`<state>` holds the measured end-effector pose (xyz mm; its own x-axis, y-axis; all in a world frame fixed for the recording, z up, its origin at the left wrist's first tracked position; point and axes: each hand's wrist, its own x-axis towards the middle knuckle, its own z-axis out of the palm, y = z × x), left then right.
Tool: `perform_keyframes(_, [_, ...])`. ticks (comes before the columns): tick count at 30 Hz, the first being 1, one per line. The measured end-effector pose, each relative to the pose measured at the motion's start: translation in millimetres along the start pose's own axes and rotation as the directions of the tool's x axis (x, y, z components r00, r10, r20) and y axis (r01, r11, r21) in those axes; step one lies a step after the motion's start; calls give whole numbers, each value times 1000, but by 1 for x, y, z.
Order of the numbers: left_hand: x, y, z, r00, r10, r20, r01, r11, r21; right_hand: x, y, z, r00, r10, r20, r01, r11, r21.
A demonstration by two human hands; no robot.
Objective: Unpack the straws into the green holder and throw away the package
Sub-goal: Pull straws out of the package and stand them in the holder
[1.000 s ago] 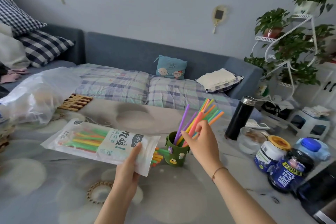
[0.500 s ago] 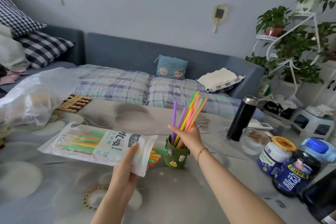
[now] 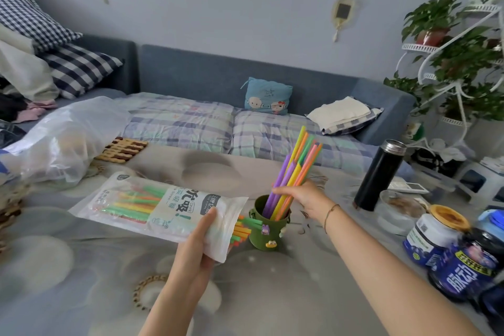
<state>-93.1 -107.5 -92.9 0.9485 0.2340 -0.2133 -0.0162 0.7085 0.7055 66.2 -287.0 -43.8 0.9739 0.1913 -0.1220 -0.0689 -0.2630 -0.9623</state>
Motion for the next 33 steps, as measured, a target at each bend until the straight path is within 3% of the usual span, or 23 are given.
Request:
perform_keyframes(5, [-7,-4,4,1000,-1,-23,1,1000,10,-14,11,-1,999,15,39,-17,998,59])
perform_keyframes(8, [-9,-7,7,999,14,-37,-14,1000,-6,-24,18,-3,998,-44,-35,46,996,74])
perform_keyframes(12, [-8,-9,12,998,27,-50,-29,999,-42,-52,28,-1,981,-67,-182,107,970,218])
perform_keyframes(14, [-8,-11,14,997,39,-66,-43,998,-54,-68,35,5,926,-21,-377,124,960,251])
perform_keyframes(16, [-7,-13,15,994,70,-78,-75,996,-54,-83,45,15,796,22,-605,177,947,268])
perform_keyframes(18, [-7,-15,16,991,101,-88,-106,993,-47,-99,49,32,732,34,-681,257,911,322])
perform_keyframes(20, [-9,-17,19,986,121,-119,-123,992,-4,-108,48,53,825,31,-565,258,868,423])
perform_keyframes(22, [-12,-20,23,971,181,-155,-168,982,90,-116,38,70,948,107,-301,140,709,692])
perform_keyframes(24, [-16,-21,29,945,275,-177,-233,946,225,-118,33,76,987,159,-35,-46,480,876])
perform_keyframes(26, [-22,-23,37,918,375,-126,-312,883,350,-116,37,75,982,177,69,-134,384,914])
perform_keyframes(30, [-30,-27,46,898,439,-18,-385,806,450,-118,46,74,983,166,82,-141,383,913])
perform_keyframes(31, [-30,-29,47,899,436,-30,-379,811,447,-118,46,73,983,170,65,-132,414,901])
perform_keyframes(33, [-29,-30,48,909,411,-70,-348,841,413,-118,48,70,986,167,-20,-81,574,815])
